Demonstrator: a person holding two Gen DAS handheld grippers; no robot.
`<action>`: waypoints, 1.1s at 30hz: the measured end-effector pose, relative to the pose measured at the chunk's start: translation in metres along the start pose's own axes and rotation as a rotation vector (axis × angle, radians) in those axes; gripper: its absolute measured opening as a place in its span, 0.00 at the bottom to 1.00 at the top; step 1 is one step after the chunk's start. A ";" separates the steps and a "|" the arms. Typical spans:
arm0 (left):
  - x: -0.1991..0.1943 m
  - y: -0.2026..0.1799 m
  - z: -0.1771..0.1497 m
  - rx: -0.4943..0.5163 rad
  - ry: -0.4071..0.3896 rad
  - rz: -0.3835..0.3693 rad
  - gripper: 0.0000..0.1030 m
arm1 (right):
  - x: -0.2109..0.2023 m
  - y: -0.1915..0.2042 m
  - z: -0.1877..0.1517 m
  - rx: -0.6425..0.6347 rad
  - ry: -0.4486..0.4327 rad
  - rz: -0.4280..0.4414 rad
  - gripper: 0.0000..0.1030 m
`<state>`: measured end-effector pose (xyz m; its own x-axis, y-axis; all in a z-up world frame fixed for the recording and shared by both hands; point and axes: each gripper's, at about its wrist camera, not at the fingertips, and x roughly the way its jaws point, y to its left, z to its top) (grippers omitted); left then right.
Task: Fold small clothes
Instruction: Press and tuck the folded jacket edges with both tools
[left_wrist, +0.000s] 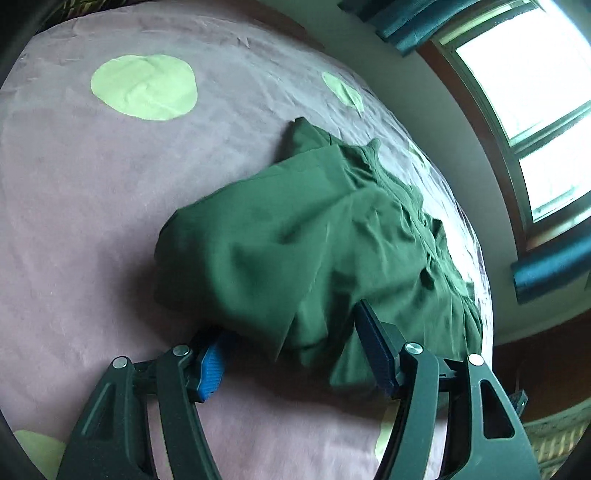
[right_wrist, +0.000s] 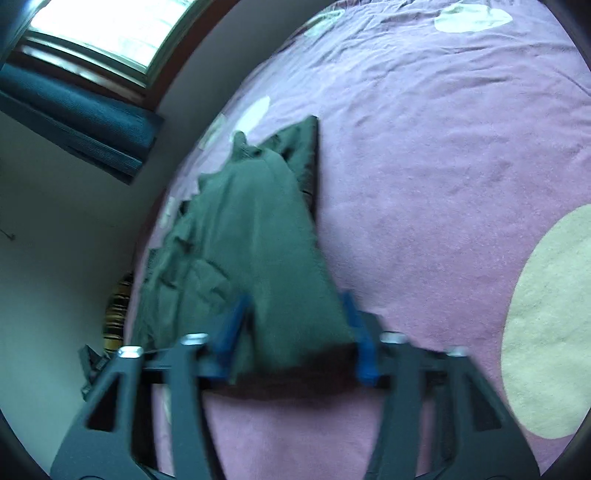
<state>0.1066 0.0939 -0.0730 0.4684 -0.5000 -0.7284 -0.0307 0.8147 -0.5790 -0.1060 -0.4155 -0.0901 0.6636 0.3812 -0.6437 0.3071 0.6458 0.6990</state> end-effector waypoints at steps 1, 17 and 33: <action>-0.001 -0.003 0.000 0.015 -0.004 0.019 0.60 | 0.001 -0.001 -0.001 -0.003 0.002 -0.001 0.25; 0.001 -0.016 -0.007 0.152 -0.035 0.169 0.48 | -0.008 -0.011 -0.004 0.017 -0.027 0.007 0.24; -0.001 -0.017 -0.010 0.184 -0.041 0.172 0.49 | -0.034 0.095 -0.002 -0.141 -0.142 -0.007 0.44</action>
<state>0.0983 0.0773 -0.0661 0.5060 -0.3397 -0.7929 0.0464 0.9286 -0.3682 -0.1003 -0.3660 -0.0024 0.7546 0.2854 -0.5909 0.2199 0.7385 0.6374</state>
